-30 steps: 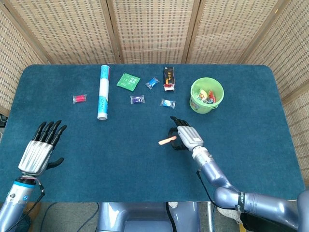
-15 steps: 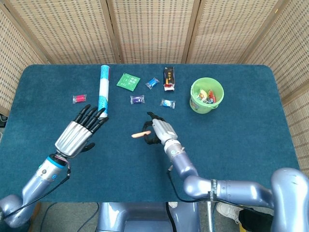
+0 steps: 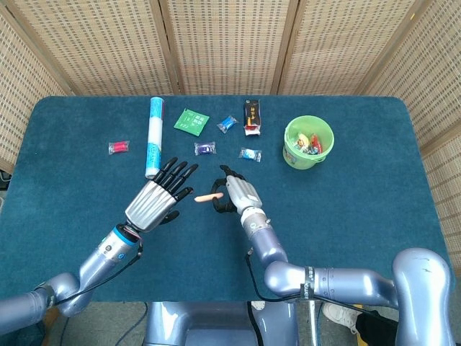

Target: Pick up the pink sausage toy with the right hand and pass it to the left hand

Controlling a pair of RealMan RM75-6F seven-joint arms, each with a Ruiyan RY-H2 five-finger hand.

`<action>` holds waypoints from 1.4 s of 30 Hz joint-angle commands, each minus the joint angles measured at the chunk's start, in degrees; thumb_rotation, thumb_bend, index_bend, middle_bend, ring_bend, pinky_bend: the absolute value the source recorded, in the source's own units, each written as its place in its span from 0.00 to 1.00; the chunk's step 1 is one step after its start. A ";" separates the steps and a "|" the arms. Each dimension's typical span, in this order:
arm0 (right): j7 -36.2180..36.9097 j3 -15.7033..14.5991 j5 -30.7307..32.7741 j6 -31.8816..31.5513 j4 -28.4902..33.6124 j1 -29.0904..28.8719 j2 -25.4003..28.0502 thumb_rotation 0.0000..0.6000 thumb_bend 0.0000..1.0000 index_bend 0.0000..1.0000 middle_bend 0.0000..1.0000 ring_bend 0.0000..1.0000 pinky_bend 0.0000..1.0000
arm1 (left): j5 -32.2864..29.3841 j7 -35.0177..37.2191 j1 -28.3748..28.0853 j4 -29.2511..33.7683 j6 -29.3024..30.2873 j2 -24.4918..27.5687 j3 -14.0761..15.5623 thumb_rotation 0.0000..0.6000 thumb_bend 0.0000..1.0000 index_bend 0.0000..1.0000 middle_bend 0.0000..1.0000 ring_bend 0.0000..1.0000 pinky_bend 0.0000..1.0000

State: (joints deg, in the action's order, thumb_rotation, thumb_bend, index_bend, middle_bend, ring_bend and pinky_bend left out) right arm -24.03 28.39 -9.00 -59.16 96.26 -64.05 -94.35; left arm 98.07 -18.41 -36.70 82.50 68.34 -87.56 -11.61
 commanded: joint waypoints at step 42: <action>2.84 -2.27 -2.46 1.37 2.50 1.60 2.49 1.00 0.69 0.71 0.11 0.00 0.00 | -4.94 -1.76 -5.53 -8.91 1.48 -12.34 0.92 1.00 0.40 0.50 0.00 0.00 0.00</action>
State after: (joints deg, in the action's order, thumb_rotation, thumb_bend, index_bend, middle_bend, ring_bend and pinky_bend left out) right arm -21.22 26.14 -11.43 -57.83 98.74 -62.48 -91.90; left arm 93.17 -20.09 -42.22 73.68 69.75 -99.81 -10.74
